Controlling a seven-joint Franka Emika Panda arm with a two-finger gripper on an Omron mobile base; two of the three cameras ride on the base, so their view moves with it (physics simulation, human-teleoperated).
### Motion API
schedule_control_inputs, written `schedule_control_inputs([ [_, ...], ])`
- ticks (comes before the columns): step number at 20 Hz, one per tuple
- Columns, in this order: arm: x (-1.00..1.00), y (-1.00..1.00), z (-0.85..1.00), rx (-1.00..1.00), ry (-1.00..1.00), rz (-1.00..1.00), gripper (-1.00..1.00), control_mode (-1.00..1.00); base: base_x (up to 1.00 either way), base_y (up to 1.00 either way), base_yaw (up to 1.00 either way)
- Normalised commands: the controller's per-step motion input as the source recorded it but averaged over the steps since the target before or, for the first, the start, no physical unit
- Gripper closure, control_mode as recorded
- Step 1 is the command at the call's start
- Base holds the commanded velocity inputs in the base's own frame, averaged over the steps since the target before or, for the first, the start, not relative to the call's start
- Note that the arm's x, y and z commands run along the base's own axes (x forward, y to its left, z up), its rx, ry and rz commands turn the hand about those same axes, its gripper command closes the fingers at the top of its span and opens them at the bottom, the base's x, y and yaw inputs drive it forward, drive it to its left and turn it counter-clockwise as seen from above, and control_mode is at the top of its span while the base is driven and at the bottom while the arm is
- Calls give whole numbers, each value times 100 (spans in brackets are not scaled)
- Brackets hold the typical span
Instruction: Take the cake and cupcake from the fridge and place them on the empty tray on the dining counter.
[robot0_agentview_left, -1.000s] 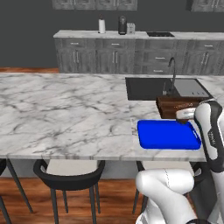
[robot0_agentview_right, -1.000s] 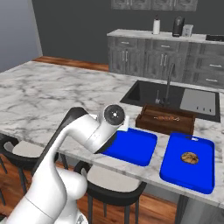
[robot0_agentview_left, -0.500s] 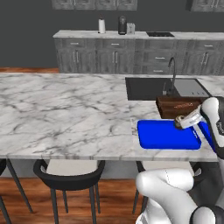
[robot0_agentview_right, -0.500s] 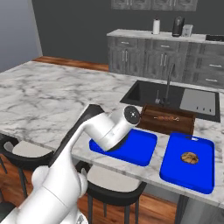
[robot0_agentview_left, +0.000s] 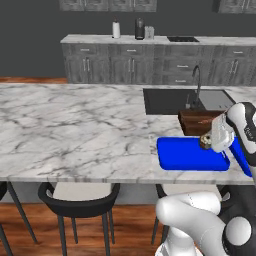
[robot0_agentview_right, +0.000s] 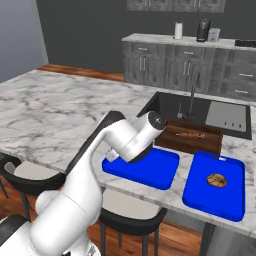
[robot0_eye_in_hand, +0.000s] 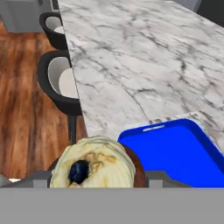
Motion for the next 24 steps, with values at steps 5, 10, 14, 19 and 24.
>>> schedule_control_inputs([
  [5,6,6,-6,-7,2,13,100,-100,0,0,0],
  [10,11,0,-7,6,0,-9,100,-100,0,0,0],
  [14,1,0,-32,10,0,-15,100,-100,0,0,0],
  [19,12,0,-26,14,1,-10,100,-100,0,0,0],
  [24,39,0,-7,14,20,0,100,-100,0,0,0],
])
